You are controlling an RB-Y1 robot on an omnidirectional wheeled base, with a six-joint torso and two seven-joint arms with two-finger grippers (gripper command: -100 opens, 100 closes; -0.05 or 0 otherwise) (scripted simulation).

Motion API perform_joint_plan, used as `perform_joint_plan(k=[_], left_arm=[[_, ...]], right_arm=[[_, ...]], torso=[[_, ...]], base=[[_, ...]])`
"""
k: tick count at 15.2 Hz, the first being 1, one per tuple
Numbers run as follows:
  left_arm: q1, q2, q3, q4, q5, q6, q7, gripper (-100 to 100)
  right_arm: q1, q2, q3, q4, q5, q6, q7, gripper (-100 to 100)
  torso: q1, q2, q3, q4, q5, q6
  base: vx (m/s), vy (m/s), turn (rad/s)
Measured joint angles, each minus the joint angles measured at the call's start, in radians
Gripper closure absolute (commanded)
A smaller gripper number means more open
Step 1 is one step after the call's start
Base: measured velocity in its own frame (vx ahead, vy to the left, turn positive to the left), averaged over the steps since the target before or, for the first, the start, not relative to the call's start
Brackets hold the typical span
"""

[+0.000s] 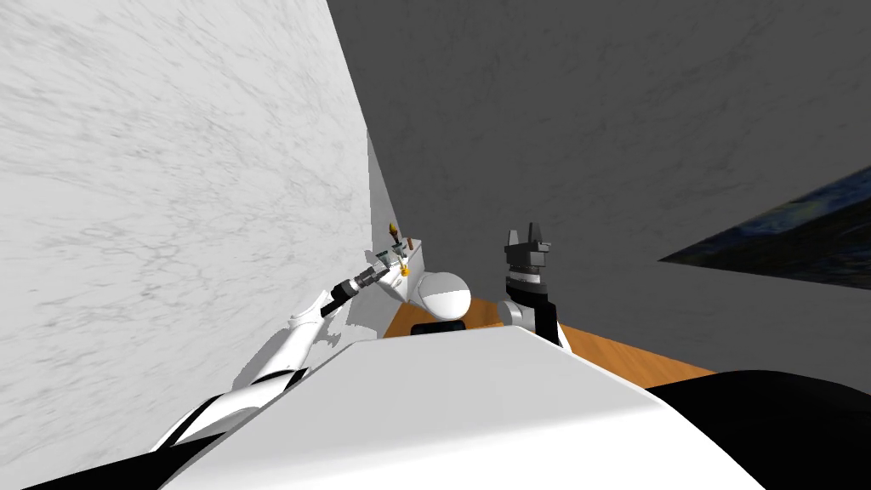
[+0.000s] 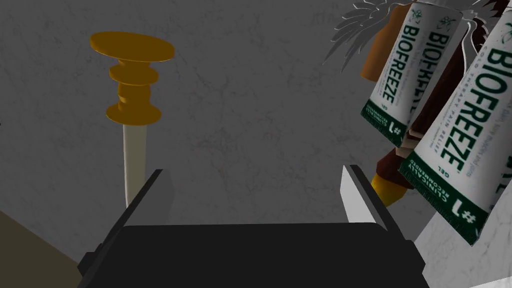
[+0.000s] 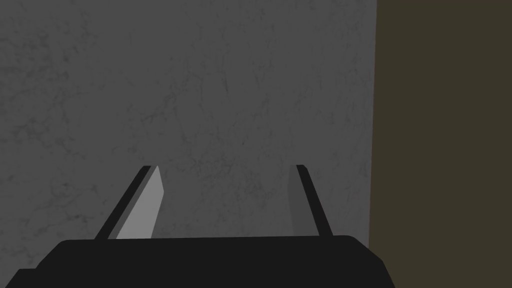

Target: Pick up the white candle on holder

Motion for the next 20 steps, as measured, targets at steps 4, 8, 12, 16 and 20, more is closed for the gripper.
perform_joint_plan(k=[4, 8, 12, 16, 20], left_arm=[[0.019, 0.025, -0.034, 0.019, 0.053, 0.014, -0.029, 100], [0.032, 0.040, -0.048, 0.017, 0.070, 0.021, -0.031, -100], [0.037, 0.055, -0.051, 0.008, 0.068, 0.020, -0.009, -100], [0.034, 0.080, -0.043, -0.007, 0.068, 0.023, 0.025, -100], [0.004, 0.103, -0.032, -0.014, 0.073, 0.029, 0.065, -100]], right_arm=[[0.000, 0.000, 0.000, 0.000, 0.000, 0.000, 0.000, 0], [0.000, 0.000, 0.000, 0.000, 0.000, 0.000, 0.000, 0], [0.000, 0.000, 0.000, 0.000, 0.000, 0.000, 0.000, 0], [0.000, 0.000, 0.000, 0.000, 0.000, 0.000, 0.000, 0], [0.000, 0.000, 0.000, 0.000, 0.000, 0.000, 0.000, 0]], torso=[[0.006, 0.001, 0.001, 0.000, 0.001, 0.000], [-0.004, 0.006, 0.003, 0.001, 0.000, 0.000], [-0.010, 0.011, 0.006, 0.002, -0.002, 0.000], [-0.013, 0.007, 0.004, 0.002, -0.003, 0.000], [-0.012, -0.002, -0.001, 0.000, -0.003, 0.001]], base=[[-0.013, 0.048, -0.092], [-0.077, -0.083, 0.016], [-0.132, -0.166, 0.032], [-0.085, -0.200, 0.022], [0.029, -0.167, -0.036]])
